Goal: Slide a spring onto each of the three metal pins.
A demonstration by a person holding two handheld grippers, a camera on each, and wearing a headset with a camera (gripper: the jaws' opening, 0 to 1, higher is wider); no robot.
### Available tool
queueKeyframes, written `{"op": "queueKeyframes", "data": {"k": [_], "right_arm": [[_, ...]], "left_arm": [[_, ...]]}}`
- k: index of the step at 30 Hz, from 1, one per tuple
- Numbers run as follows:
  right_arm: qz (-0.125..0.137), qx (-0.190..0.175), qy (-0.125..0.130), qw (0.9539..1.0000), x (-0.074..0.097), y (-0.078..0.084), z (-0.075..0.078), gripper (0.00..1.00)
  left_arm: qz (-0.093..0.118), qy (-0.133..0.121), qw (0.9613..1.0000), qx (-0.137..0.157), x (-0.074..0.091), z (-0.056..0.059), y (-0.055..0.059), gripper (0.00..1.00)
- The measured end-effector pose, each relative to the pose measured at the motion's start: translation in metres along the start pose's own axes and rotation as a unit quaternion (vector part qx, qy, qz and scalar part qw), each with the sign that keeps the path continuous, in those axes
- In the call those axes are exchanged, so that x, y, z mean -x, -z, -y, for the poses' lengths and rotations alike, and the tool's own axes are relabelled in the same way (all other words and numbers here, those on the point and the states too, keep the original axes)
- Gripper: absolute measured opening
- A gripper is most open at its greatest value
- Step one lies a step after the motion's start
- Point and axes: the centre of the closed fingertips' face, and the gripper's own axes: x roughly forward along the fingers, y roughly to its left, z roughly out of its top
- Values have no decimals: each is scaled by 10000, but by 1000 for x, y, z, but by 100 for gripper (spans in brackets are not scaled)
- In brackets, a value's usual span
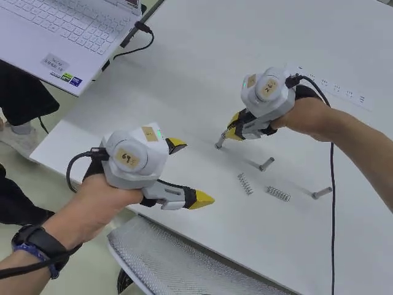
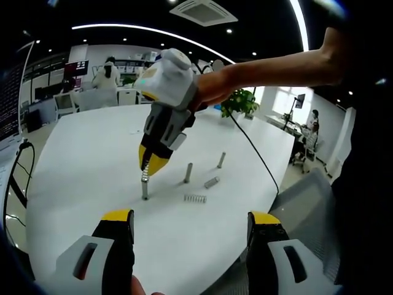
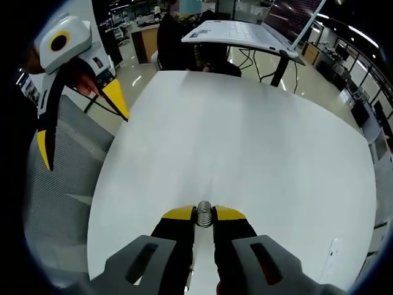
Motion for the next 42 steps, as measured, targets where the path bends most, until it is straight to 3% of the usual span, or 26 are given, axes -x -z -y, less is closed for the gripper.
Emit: {"op": "queueKeyframes", "data": {"k": [42], "right_arm": [[-364, 267, -257, 9986, -39, 11, 2, 9]], "left_arm": [[28, 13, 10000, 31, -3, -3, -4, 72]]}}
